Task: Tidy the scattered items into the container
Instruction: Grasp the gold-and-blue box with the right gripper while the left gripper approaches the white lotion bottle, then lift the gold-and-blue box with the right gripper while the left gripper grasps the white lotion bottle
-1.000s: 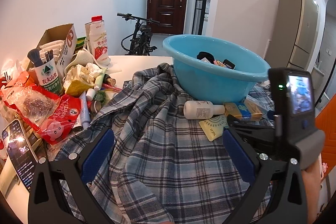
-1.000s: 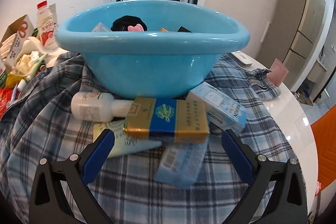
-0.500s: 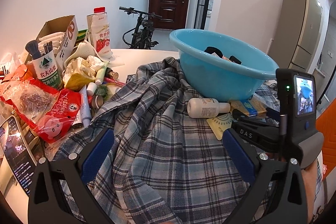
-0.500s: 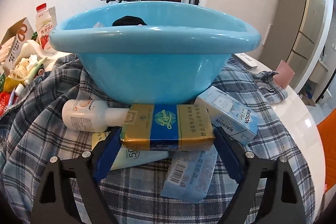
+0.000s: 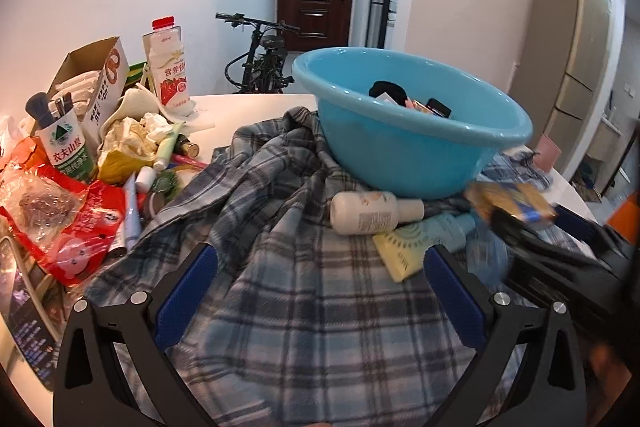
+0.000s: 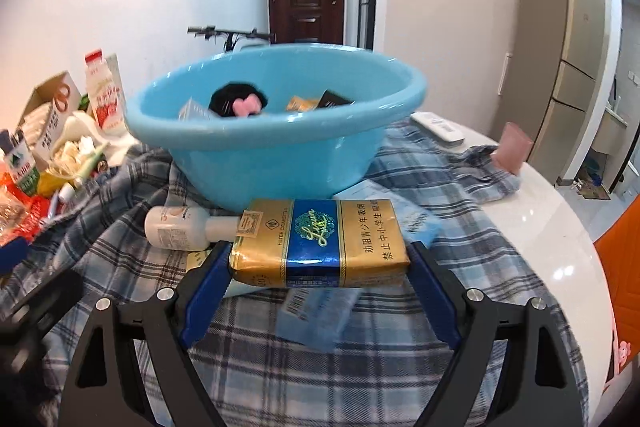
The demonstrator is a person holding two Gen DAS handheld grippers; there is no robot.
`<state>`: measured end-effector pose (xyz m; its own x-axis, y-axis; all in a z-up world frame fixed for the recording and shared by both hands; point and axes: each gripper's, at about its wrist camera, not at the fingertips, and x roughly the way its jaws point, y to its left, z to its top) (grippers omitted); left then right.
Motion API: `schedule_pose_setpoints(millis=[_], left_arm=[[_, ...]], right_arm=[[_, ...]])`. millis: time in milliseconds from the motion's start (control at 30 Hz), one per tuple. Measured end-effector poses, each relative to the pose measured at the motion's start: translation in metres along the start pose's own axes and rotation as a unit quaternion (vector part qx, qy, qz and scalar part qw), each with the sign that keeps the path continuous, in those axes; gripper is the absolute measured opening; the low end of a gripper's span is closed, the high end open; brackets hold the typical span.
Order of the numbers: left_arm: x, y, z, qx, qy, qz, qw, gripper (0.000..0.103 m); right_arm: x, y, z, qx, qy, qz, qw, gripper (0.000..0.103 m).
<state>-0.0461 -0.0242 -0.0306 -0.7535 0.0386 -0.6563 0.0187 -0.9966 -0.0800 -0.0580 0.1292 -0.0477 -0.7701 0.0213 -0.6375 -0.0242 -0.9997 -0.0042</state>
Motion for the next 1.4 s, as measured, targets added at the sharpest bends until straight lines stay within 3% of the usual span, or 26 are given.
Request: schedule_pose_setpoints(millis=[267, 367, 700, 933, 1100, 1167, 1300, 1400], left_arm=[[0.049, -0.044, 0.014, 0.044, 0.032, 0.011, 0.9984, 0.103], [0.067, -0.055, 0.016, 0.050, 0.038, 0.034, 0.9974, 0.102], [0.106, -0.071, 0.019, 0.043, 0.052, 0.062, 0.9958, 0.102], [0.116, -0.066, 0.020, 0.032, 0.067, 0.076, 0.9944, 0.103], [0.117, -0.064, 0.020, 0.026, 0.072, 0.055, 0.9955, 0.102], [0.113, -0.064, 0.020, 0.024, 0.064, 0.035, 0.9971, 0.092], [0.108, -0.063, 0.019, 0.012, 0.060, 0.007, 0.9981, 0.092], [0.103, -0.063, 0.019, 0.017, 0.057, 0.010, 0.9982, 0.092]], right_arm=[[-0.035, -0.050, -0.005, 0.035, -0.035, 0.011, 0.999, 0.088], [-0.035, -0.059, -0.006, 0.043, -0.037, 0.020, 0.998, 0.088], [-0.033, -0.068, -0.009, 0.036, -0.042, 0.060, 0.997, 0.088], [-0.034, -0.077, -0.006, 0.042, -0.048, 0.063, 0.996, 0.088], [-0.034, -0.083, -0.006, 0.052, -0.047, 0.061, 0.996, 0.088], [-0.034, -0.083, -0.006, 0.053, -0.047, 0.059, 0.996, 0.088], [-0.036, -0.083, -0.006, 0.051, -0.048, 0.057, 0.996, 0.088], [-0.040, -0.082, -0.006, 0.049, -0.050, 0.055, 0.996, 0.088]])
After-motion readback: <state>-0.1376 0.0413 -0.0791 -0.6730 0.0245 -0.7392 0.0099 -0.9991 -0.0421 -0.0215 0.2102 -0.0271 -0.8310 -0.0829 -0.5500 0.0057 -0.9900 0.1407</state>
